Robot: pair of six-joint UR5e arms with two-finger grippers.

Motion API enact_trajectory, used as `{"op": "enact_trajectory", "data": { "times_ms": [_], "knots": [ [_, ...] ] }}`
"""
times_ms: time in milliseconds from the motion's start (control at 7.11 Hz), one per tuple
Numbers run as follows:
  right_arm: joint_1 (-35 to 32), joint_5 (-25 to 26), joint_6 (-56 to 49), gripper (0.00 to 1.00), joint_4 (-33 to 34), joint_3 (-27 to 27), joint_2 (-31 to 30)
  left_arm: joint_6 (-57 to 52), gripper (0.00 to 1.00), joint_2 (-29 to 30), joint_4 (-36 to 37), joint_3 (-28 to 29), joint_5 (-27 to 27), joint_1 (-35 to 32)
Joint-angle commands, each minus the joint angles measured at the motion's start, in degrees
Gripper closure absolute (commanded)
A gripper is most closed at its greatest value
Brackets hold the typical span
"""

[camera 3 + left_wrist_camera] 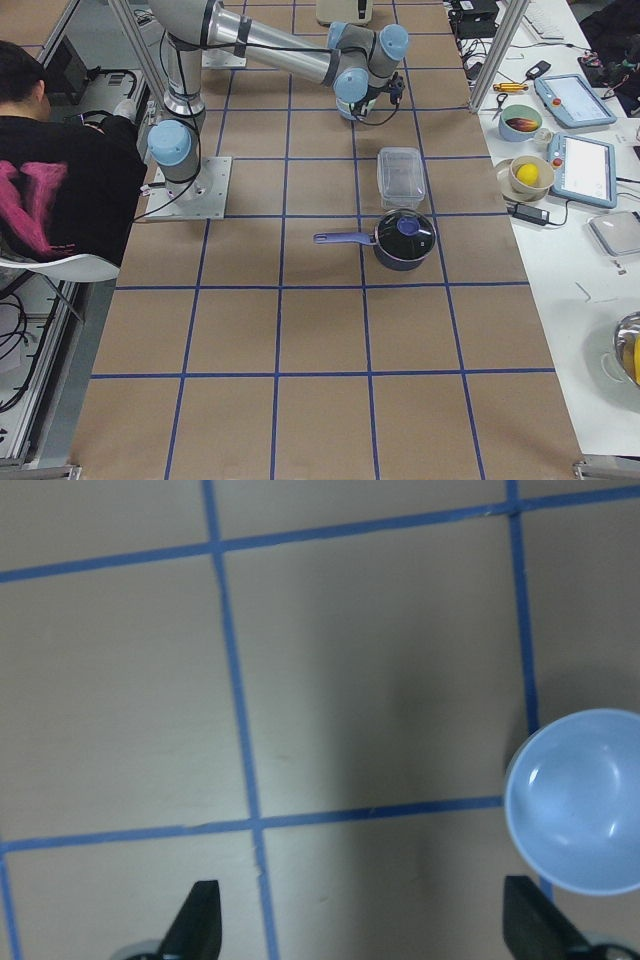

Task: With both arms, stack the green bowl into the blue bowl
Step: 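Lower green bowl into blue bowl with right gripper while left withdraws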

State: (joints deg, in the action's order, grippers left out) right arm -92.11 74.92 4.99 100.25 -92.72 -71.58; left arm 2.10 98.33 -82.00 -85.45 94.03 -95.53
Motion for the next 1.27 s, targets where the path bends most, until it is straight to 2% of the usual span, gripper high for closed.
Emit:
{"op": "enact_trajectory", "data": {
  "times_ms": [0, 281, 562, 703, 844, 1125],
  "knots": [
    [-6.31, -2.22, 3.62, 1.00, 6.07, -0.88, 3.53, -4.00, 0.01, -9.69, -3.96, -2.51, 0.18, 3.77],
    [-6.41, -2.24, 3.27, 1.00, 7.16, -1.05, 4.95, -4.64, 0.00, -12.81, -4.14, -5.24, -0.16, 5.88],
    [-6.33, -2.15, 3.53, 0.98, 10.30, -1.41, 6.70, -5.08, 0.00, -11.41, -3.34, -5.52, -0.16, 6.59],
    [-6.33, -1.54, 3.18, 0.14, 10.32, -1.67, 6.89, -7.09, 0.00, -11.32, -2.91, -5.60, -1.91, 7.11],
    [-6.15, -1.36, 2.74, 0.00, 10.49, -1.93, 6.89, -7.89, 0.00, -11.23, -1.25, -5.25, -4.62, 8.77],
    [-5.19, -0.66, 2.83, 0.00, 9.62, -0.80, 5.06, -11.64, 0.00, -11.31, -1.06, -4.81, -4.04, 9.31]
  ]
}}
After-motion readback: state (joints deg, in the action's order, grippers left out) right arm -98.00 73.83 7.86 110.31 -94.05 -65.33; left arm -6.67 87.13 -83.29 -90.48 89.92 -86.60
